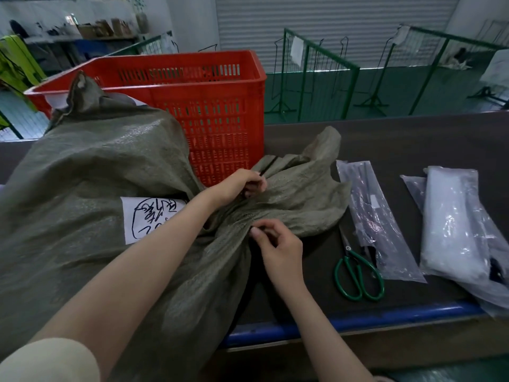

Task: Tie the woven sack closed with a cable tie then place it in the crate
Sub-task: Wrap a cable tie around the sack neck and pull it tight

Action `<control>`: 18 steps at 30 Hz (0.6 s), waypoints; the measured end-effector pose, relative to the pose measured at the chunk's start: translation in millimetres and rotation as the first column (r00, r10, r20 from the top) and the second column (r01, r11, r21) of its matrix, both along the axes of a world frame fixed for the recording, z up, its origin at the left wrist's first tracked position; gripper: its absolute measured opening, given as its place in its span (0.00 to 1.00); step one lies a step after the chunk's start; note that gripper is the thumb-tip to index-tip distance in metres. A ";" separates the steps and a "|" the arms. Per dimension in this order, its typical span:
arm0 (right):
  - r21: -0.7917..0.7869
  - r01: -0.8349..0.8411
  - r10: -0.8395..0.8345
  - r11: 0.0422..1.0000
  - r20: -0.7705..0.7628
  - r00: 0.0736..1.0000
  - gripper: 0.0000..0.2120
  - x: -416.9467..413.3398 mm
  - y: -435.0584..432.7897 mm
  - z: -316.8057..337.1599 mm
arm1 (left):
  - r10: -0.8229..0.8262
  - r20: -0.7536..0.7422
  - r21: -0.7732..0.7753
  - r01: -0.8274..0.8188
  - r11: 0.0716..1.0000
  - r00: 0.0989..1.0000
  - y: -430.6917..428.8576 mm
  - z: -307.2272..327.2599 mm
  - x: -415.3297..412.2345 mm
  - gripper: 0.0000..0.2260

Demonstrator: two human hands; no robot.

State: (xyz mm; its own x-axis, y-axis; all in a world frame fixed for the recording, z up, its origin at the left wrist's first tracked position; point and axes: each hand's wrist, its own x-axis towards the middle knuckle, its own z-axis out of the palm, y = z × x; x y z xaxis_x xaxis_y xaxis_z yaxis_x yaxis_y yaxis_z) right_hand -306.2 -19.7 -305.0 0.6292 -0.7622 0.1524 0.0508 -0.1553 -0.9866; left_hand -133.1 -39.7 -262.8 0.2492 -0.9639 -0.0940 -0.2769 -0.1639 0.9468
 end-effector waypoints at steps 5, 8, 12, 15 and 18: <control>0.116 0.093 -0.104 0.989 0.090 0.991 0.14 15.4 -10.2 -1.1 | -0.182 0.039 0.114 0.176 0.978 0.983 11.8 5.2 -1.1 0.19; 0.108 0.140 -0.148 0.984 0.077 0.986 0.13 17.9 -12.9 -3.4 | -0.190 0.085 0.203 0.170 0.964 0.978 17.8 3.9 -5.8 0.19; 0.168 0.106 -0.121 0.980 0.078 0.990 0.12 17.3 -14.5 -6.5 | -0.143 -0.049 0.150 0.148 0.977 0.989 26.8 -3.7 -4.8 0.14; 0.193 0.087 -0.111 0.977 0.119 0.987 0.11 15.1 -12.2 -5.7 | -0.141 -0.109 0.097 0.151 0.984 0.984 30.0 -10.6 0.7 0.14; 0.235 0.076 -0.116 0.969 0.158 0.981 0.10 14.1 -11.3 -4.9 | -0.119 -0.150 0.088 0.133 0.987 0.982 30.4 -18.6 1.6 0.14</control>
